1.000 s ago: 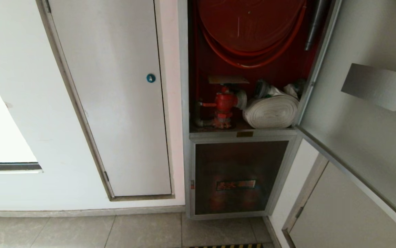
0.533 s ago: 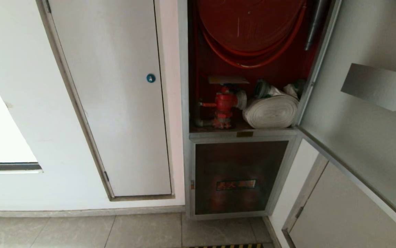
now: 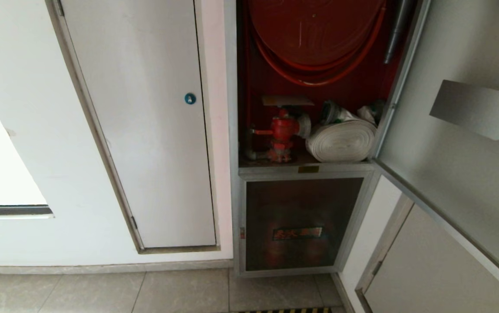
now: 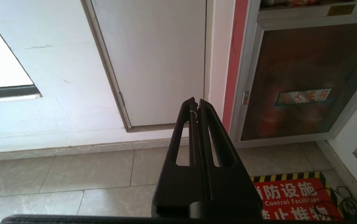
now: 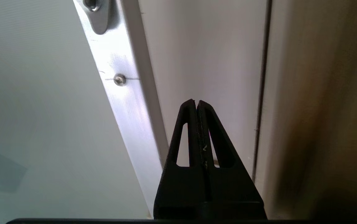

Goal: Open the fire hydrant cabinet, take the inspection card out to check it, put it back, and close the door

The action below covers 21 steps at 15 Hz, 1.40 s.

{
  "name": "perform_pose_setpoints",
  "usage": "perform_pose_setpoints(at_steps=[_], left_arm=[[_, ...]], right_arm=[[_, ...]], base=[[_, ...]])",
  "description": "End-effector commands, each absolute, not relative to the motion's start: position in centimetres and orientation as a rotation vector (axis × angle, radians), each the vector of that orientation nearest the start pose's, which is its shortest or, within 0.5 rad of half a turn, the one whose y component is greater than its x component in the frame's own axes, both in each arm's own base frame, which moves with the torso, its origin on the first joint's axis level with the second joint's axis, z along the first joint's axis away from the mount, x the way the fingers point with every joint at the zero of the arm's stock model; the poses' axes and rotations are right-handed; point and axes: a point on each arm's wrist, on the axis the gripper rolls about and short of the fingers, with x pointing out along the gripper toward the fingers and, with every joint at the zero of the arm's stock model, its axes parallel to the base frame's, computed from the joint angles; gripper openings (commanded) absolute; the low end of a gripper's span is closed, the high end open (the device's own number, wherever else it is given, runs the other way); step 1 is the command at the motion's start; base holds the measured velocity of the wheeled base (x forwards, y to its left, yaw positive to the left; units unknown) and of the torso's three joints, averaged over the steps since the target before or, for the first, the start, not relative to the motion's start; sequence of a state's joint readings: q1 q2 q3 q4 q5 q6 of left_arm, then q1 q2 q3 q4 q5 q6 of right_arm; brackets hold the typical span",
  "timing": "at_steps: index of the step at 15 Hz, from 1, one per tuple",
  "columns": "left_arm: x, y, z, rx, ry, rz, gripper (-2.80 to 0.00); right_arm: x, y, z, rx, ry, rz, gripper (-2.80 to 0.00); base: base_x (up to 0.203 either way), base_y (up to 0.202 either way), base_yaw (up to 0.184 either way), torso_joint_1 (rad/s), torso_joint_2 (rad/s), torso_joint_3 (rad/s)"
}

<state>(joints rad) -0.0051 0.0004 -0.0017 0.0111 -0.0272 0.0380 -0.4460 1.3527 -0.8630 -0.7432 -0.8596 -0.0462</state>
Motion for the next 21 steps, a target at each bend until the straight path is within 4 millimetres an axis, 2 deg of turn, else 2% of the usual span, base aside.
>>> perform_pose_setpoints(at_steps=[1,11,16,21], left_arm=[[-2.3,-0.1,7.5,0.038,0.009,-0.032,-2.80],[-2.3,-0.1,7.5,0.038,0.010,-0.033,-2.80],[-2.3,-0.1,7.5,0.038,0.009,-0.033,-2.80],[-2.3,-0.1,7.5,0.038,0.009,-0.032,-2.80]], right_arm=[[19.6,-11.3,29.8,0.013,-0.220,-1.308,-2.80],[22.1,-12.4,28.9,0.000,-0.174,-1.273,-2.80],[21.5,-12.0,29.1,-0.001,-0.185,-1.251,-2.80],[19.6,-10.3,28.8,-0.022,-0.187,-1.051,-2.80]], base=[[0.000,0.000,0.000,0.000,0.00,0.000],[0.000,0.000,0.000,0.000,0.00,0.000],[0.000,0.000,0.000,0.000,0.00,0.000],[0.000,0.000,0.000,0.000,0.00,0.000]])
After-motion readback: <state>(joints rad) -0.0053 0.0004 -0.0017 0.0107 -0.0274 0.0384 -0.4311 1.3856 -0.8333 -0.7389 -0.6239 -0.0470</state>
